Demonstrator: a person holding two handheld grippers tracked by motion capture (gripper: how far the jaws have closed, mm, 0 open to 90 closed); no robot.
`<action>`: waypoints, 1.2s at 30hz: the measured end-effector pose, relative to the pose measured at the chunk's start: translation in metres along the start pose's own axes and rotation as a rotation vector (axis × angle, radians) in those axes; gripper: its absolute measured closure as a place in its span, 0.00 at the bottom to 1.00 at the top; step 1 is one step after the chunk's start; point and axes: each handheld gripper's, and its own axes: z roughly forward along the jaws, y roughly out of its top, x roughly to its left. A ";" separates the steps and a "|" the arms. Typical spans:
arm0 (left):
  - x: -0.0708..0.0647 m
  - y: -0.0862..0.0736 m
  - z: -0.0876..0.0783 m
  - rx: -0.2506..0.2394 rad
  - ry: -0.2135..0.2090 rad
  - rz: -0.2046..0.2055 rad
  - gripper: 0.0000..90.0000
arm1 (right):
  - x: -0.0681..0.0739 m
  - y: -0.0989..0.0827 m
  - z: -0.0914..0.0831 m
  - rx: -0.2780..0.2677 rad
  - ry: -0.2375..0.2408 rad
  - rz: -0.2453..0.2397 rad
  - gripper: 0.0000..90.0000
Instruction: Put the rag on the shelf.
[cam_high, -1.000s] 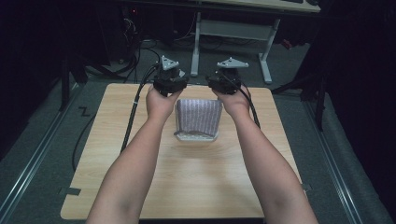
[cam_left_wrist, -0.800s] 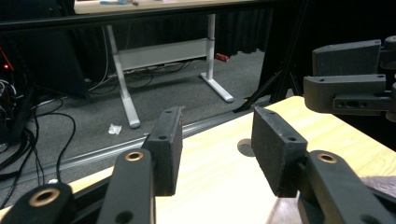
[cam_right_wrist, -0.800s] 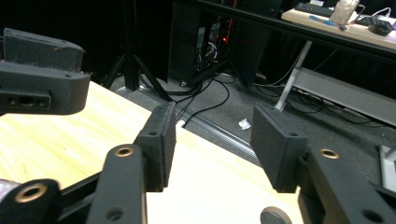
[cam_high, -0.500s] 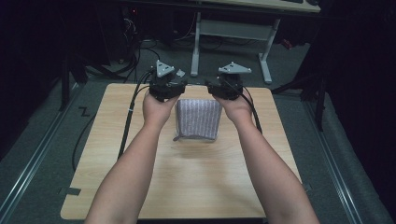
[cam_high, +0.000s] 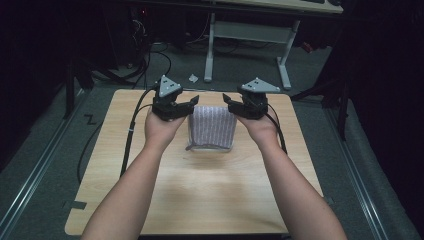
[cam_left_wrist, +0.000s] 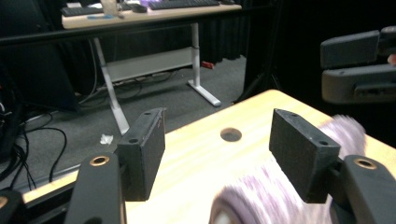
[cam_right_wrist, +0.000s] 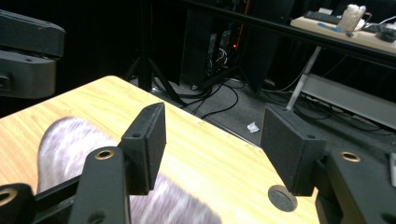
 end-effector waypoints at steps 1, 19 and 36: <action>-0.001 -0.003 -0.004 -0.001 -0.005 -0.003 0.40 | 0.001 -0.002 -0.004 -0.002 -0.001 0.000 0.46; -0.028 -0.095 -0.068 0.062 -0.115 -0.059 0.39 | 0.011 -0.081 -0.070 0.039 0.001 -0.015 0.45; -0.072 -0.224 -0.106 0.352 -0.220 -0.114 0.42 | 0.031 -0.237 -0.131 0.267 0.045 0.056 0.43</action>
